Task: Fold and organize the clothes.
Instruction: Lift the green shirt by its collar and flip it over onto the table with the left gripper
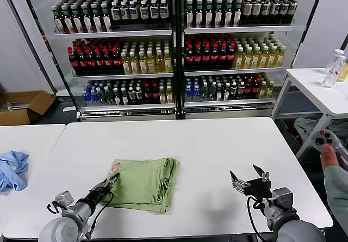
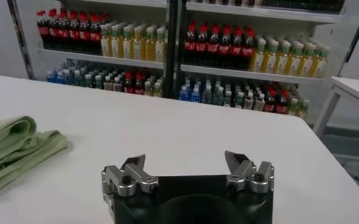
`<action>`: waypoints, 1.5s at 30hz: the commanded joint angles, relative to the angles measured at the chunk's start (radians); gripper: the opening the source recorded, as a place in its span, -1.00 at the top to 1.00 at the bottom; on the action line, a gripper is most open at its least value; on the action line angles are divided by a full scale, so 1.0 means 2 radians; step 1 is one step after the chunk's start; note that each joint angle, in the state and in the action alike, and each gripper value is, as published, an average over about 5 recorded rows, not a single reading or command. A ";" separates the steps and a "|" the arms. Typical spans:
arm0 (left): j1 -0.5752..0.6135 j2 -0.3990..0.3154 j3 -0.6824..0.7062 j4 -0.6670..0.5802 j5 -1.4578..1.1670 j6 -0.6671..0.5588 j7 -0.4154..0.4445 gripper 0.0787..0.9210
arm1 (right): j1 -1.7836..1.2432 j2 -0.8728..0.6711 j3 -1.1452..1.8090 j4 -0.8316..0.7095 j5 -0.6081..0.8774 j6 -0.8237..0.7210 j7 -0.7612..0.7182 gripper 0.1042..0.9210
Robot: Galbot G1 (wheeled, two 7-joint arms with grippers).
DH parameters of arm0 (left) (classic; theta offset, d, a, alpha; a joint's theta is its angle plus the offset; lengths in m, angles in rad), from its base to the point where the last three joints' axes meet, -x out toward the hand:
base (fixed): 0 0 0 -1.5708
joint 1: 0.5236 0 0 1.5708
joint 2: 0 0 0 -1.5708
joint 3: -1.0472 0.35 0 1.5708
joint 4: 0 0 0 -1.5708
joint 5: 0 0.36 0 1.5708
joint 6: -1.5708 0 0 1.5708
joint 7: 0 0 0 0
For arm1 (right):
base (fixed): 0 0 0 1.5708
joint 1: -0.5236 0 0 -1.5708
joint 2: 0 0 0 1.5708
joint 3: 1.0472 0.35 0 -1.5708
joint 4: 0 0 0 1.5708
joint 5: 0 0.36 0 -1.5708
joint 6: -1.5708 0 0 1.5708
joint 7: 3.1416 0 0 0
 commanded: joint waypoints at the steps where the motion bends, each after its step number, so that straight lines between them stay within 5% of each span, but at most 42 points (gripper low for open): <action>1: -0.007 -0.009 -0.031 0.027 -0.176 0.003 0.008 0.56 | -0.012 0.001 0.007 0.008 0.000 -0.002 0.001 -0.76; 6: -0.006 -0.012 -0.054 0.020 -0.238 0.003 0.004 0.88 | -0.023 0.000 0.020 0.015 0.002 -0.002 0.001 -0.76; 12: 0.006 0.008 -0.143 -0.017 -0.250 0.002 -0.009 0.94 | -0.023 0.002 0.022 0.018 0.006 -0.002 0.001 -0.76; 19: 0.019 0.105 -0.278 -0.086 -0.115 -0.032 -0.013 0.94 | 0.002 0.001 0.012 0.014 0.018 0.003 -0.003 -0.76; 23: 0.040 0.146 -0.285 -0.146 -0.072 -0.025 -0.013 0.94 | 0.015 0.007 0.008 0.014 0.020 0.007 -0.005 -0.76; 28: 0.054 0.105 -0.114 -0.191 0.074 -0.037 -0.022 0.94 | 0.011 0.017 0.010 0.026 0.015 0.010 -0.007 -0.76; 36: -0.031 -0.006 0.212 -0.082 0.305 -0.065 -0.063 0.94 | -0.024 0.039 0.024 0.054 -0.004 0.011 -0.007 -0.76; 45: -0.139 -0.113 0.347 -0.011 0.184 -0.038 -0.143 0.94 | -0.052 0.051 0.060 0.069 -0.010 0.010 -0.006 -0.76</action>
